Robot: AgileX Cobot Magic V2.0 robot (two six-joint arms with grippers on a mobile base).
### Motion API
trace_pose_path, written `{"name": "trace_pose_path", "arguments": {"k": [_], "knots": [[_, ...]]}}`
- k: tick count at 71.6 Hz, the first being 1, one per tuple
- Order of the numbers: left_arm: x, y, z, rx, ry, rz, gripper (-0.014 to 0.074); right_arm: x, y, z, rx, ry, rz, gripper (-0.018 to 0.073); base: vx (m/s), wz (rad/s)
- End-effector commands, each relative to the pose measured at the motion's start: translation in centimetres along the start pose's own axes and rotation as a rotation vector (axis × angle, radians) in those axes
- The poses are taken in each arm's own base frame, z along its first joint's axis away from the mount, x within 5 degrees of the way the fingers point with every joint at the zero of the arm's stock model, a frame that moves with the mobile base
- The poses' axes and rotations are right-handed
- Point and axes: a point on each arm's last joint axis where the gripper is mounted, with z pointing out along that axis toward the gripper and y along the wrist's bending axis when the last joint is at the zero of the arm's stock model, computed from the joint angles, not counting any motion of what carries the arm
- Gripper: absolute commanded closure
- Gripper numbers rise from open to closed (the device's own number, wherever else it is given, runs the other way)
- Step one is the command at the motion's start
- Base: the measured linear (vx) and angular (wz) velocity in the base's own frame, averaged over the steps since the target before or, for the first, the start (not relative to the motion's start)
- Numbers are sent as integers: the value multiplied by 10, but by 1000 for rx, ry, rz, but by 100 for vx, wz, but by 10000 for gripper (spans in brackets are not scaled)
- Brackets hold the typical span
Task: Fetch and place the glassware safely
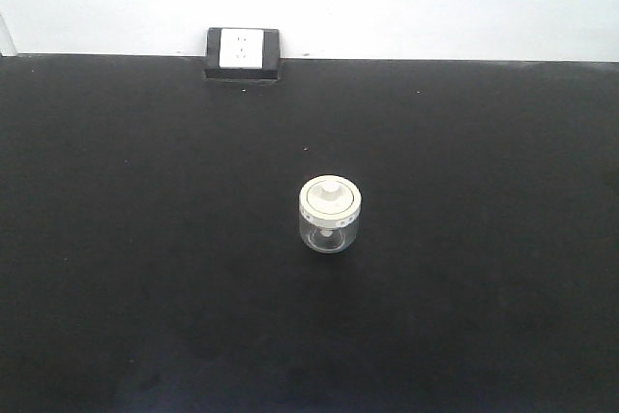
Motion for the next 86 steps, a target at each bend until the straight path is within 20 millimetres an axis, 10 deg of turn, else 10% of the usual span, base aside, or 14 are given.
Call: {"name": "trace_pose_path", "arguments": {"k": [1, 29, 86], "knots": [[3, 0, 1, -1, -52, -4, 603, 3, 1, -7, -6, -167, -4, 563, 0, 0], [3, 0, 1, -1, -52, -4, 603, 65, 5, -20, 0, -228, -6, 563, 0, 0], [3, 0, 1, -2, -52, -4, 603, 66, 4, -23, 3, -242, -5, 563, 0, 0]]}}
